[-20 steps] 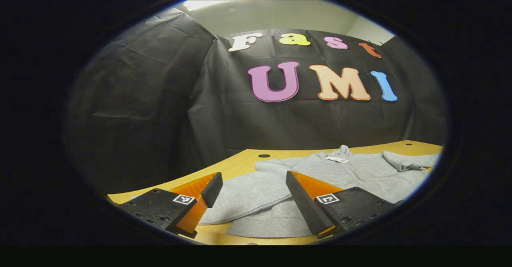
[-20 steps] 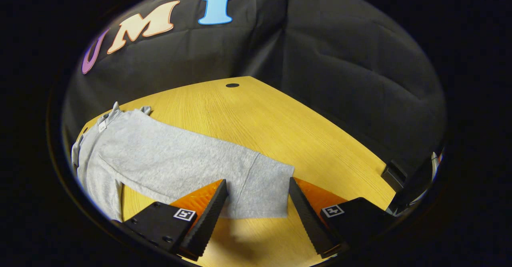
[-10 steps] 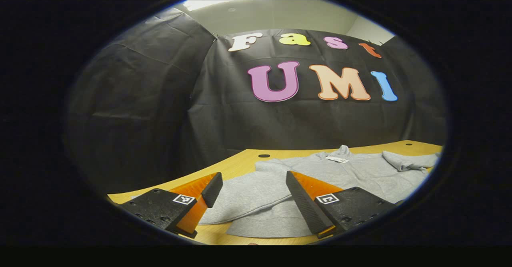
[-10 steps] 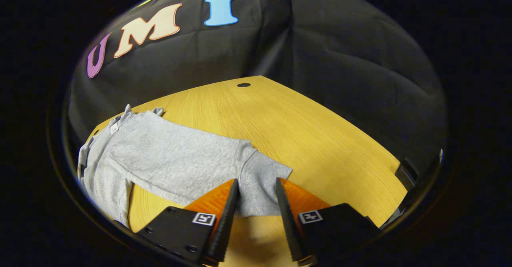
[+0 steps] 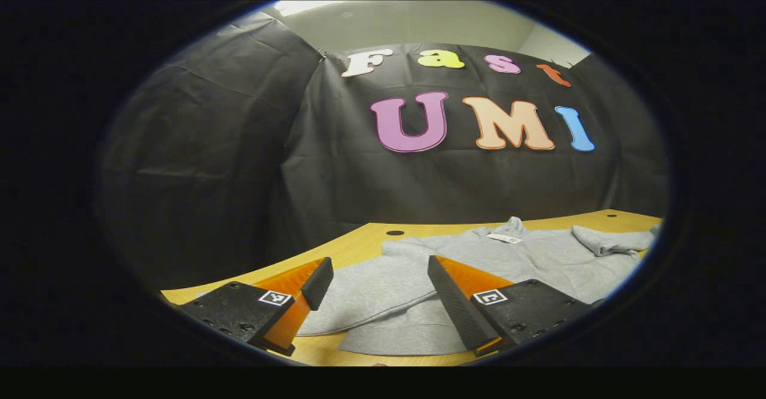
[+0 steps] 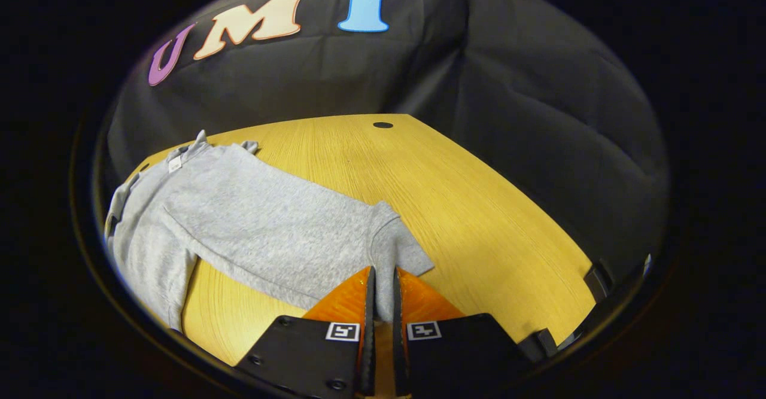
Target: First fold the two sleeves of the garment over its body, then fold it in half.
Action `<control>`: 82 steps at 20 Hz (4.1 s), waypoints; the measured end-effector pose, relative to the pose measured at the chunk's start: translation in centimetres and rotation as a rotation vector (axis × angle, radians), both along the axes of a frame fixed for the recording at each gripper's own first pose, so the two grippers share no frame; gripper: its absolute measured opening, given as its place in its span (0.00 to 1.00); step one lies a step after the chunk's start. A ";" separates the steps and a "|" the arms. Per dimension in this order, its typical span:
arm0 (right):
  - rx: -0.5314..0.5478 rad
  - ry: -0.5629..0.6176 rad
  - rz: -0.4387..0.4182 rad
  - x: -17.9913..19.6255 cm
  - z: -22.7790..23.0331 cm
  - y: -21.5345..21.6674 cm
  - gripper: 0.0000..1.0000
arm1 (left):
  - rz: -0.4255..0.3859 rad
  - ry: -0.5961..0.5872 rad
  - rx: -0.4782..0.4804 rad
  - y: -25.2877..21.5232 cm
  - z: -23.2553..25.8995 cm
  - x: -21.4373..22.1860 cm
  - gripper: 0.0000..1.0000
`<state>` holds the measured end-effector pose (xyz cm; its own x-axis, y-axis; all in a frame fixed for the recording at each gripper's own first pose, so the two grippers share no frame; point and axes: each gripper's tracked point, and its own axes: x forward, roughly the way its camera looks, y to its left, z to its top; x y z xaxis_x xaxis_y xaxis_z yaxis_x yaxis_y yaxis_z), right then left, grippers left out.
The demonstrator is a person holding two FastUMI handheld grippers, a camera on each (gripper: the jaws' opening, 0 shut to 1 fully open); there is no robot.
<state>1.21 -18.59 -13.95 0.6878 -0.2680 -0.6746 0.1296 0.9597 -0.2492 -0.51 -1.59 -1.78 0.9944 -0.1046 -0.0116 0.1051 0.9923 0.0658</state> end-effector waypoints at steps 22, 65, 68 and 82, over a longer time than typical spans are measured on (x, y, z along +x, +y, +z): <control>0.069 -0.049 0.082 5.0 3.6 7.0 0.10 | -0.002 0.003 -0.003 -0.1 -0.2 0.2 0.94; 0.338 0.005 0.763 11.4 -0.5 64.5 0.09 | 0.005 0.001 -0.004 -0.7 -0.4 0.4 0.94; 0.335 0.035 0.763 11.2 -2.6 65.1 0.10 | 0.005 0.001 -0.003 -0.7 -0.3 0.4 0.94; 0.385 -0.016 0.844 9.9 1.2 65.1 0.96 | 0.005 0.002 -0.002 -0.7 -0.4 0.4 0.94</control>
<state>11.14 46.53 -12.76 0.5634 0.5662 -0.6016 -0.6487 0.7542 0.1023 -0.12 -2.28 -2.18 0.9950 -0.0992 -0.0136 0.0999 0.9929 0.0639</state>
